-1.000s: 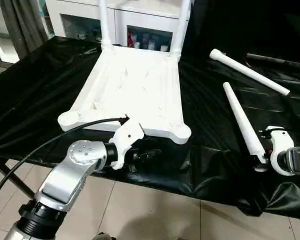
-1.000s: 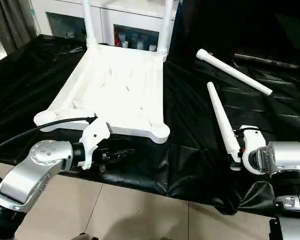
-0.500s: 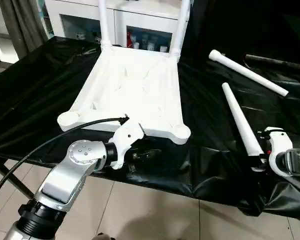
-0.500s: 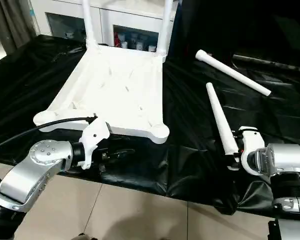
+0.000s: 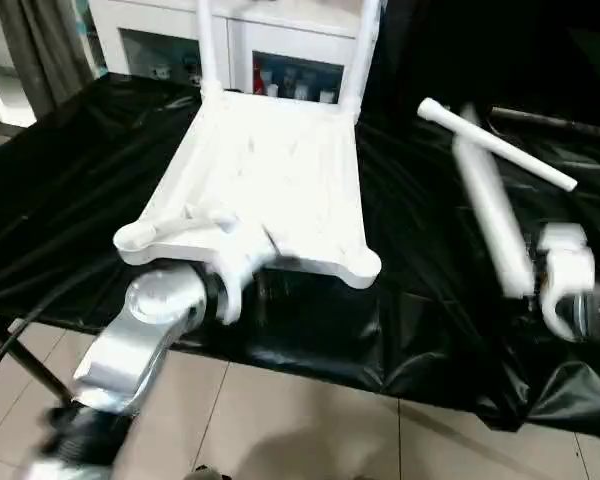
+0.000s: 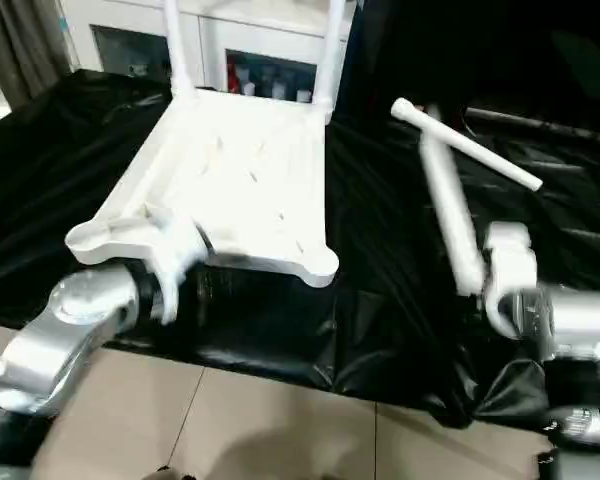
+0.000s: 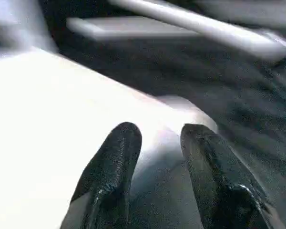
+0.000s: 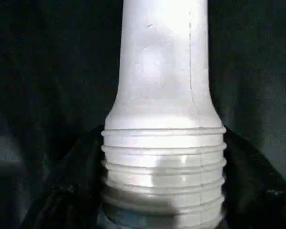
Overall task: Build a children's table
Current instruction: Pick table leg
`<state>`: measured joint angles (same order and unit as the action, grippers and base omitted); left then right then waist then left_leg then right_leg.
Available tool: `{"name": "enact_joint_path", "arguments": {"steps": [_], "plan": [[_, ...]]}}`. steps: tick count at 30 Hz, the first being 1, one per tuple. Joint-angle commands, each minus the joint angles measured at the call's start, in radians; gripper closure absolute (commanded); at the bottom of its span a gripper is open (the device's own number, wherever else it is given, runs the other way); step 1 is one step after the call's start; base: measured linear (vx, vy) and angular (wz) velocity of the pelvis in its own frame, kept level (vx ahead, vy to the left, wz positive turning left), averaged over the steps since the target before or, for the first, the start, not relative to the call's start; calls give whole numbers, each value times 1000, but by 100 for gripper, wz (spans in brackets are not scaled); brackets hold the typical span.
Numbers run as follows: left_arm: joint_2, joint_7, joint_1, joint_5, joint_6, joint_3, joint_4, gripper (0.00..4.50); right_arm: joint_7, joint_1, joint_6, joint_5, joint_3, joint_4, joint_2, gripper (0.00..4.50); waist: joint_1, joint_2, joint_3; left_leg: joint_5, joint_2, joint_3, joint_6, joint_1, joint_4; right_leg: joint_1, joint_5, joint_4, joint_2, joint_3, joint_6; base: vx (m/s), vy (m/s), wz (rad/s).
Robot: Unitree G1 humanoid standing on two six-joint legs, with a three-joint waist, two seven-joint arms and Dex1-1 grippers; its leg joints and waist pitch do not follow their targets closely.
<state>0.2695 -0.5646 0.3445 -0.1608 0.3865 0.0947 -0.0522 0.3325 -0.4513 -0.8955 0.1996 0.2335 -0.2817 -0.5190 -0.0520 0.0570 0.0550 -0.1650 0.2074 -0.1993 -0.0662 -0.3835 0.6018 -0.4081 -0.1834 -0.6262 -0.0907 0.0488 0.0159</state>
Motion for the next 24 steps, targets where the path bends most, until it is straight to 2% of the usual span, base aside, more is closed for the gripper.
{"name": "enact_joint_path", "arguments": {"steps": [1, 2, 3, 4, 6, 7, 8, 9, 10, 11, 12, 13, 14, 15, 16, 17, 18, 19, 20, 21, 22, 23, 24], "plan": [[-14, 94, 8, 7, -9, -37, 15, 261, -40, 5, 95, 20, 53, 83, 15, 175, -5, 0, -72, -222, 13, 12, -26, 16, -64, 41, -265, 84, -31, -28, -132, 0, 0, 0], [-19, 122, 6, 20, -10, -43, 16, 261, -54, 10, 111, 20, 58, 104, 29, 176, -3, 0, -71, -224, 15, 10, -23, 17, -64, 39, -258, 86, -30, -30, -131, 0, 0, 0], [-33, 153, 1, 25, -26, -57, 18, 261, -66, 20, 145, 36, 71, 141, 63, 176, -3, -7, -70, -227, 14, 10, -20, 18, -64, 37, -245, 85, -26, -31, -131, 0, 0, 0], [-50, 197, -6, 38, -52, -70, 24, 261, -72, 36, 177, 56, 77, 189, 106, 176, -2, -6, -71, -227, 13, 10, -16, 17, -64, 37, -237, 86, -25, -30, -128, 0, 0, 0], [-70, 275, -5, 78, -68, -75, 38, 261, -77, 71, 213, 67, 46, 253, 165, 176, -1, -6, -71, -232, 14, 13, -15, 17, -67, 38, -240, 86, -24, -28, -121, 0, 0, 0], [-81, 308, 3, 93, -68, -75, 50, 261, -74, 86, 231, 63, 14, 274, 185, 176, 4, -14, -72, -249, 22, 21, -41, 25, -72, 33, -216, 83, -7, -18, -124, 0, 0, 0], [-93, 331, 9, 105, -76, -77, 62, 261, -71, 98, 248, 57, -5, 289, 201, 176, 9, -18, -72, -263, 28, 29, -54, 28, -77, 35, -199, 81, 2, -11, -132, 0, 0, 0], [-103, 350, 14, 114, -75, -80, 72, 261, -82, 105, 262, 49, -17, 299, 221, 176, 21, -24, -70, -304, 54, 49, -59, 45, -94, 32, -161, 81, 23, 10, -165, 0, 0, 0], [-115, 380, 24, 135, -84, -82, 87, 261, -102, 109, 293, 35, -31, 300, 253, 176, 34, -45, -69, -327, 124, 88, -27, 68, -127, 25, -110, 56, 20, 30, -221, 0, 0, 0], [-119, 394, 28, 145, -92, -81, 94, 261, -110, 111, 307, 28, -39, 300, 263, 176, 45, -57, -74, -289, 193, 125, 14, 70, -152, 17, -50, 6, 6, 43, -232, -1, -69, 7], [-121, 405, 30, 150, -99, -79, 99, 261, -116, 114, 319, 25, -44, 301, 270, 176, 47, -57, -73, -271, 207, 128, 41, 69, -160, 12, -39, -8, -1, 47, -237, -5, -108, 3], [-124, 416, 32, 152, -91, -77, 101, 261, -125, 118, 355, 1, -65, 299, 272, 176, 44, -58, -73, -268, 214, 125, 59, 72, -164, 6, -30, -18, -5, 53, -246, -5, -108, 3], [-127, 426, 33, 155, -92, -76, 103, 261, -138, 119, 369, -7, -71, 296, 284, 176, 48, -41, -74, -260, 204, 113, 118, 66, -158, 6, -9, -25, -19, 47, -278, -2, -168, 3], [-134, 435, 34, 157, -94, -77, 107, 261, -153, 121, 381, -17, -71, 297, 303, 176, 40, -25, -69, -301, 157, 69, 169, 54, -136, 4, 2, 0, -26, 42, -372, 4, -206, 2], [-136, 442, 34, 162, -93, -77, 107, 261, -154, 122, 388, -22, -74, 297, 308, 176, 39, 15, -77, -330, -24, -19, 174, 20, 21, 24, -64, 96, -4, 43, -471, 4, -206, 2], [-136, 443, 35, 163, -94, -77, 107, 261, -154, 123, 389, -23, -75, 297, 308, 176, 18, 39, -87, -332, -88, -28, 183, -3, 136, 43, -140, 128, -18, 24, -490, -4, -192, -3], [-136, 451, 36, 169, -93, -76, 109, 261, -156, 126, 397, -31, -85, 296, 310, 176, -4, 34, -83, -265, -88, -4, 161, -45, 189, 69, -251, 139, -54, 9, -462, -20, -178, -4], [-136, 453, 36, 170, -88, -77, 110, 261, -160, 126, 400, -33, -86, 293, 313, 176, -1, 37, -76, -252, -84, 8, 155, -61, 193, 67, -245, 136, -61, 5, -443, -20, -178, -4], [-135, 454, 37, 174, -92, -75, 111, 261, -165, 126, 402, -29, -82, 290, 318, 176, 9, 18, -76, -256, -72, 26, 150, -57, 175, 76, -298, 144, -79, 17, -373, -30, -153, 1], [-135, 455, 37, 177, -96, -74, 113, 261, -168, 125, 403, -27, -79, 288, 323, 176, 24, -19, -86, -206, -34, 46, 179, -38, 90, 84, -321, 160, -48, 53, -242, -45, -136, 1], [-149, 475, 39, 175, -80, -82, 111, 261, -172, 124, 403, -22, -80, 283, 323, 176, 47, -71, -105, 29, 210, 211, 282, 37, -39, 43, -241, 31, 6, 128, -54, -45, -136, 1], [-150, 473, 39, 174, -86, -82, 109, 261, -171, 123, 401, -22, -82, 283, 322, 176, 53, -77, -112, 158, 291, 255, 354, 80, -55, -27, -279, -81, 0, 110, 4, -40, -159, -7], [-154, 448, 38, 154, -90, -77, 94, 261, -168, 123, 401, -26, -91, 280, 315, 176, 66, -50, -107, 342, 240, 233, 427, 108, -11, -121, -280, -179, -21, 57, 1, -36, -176, -11]]}}
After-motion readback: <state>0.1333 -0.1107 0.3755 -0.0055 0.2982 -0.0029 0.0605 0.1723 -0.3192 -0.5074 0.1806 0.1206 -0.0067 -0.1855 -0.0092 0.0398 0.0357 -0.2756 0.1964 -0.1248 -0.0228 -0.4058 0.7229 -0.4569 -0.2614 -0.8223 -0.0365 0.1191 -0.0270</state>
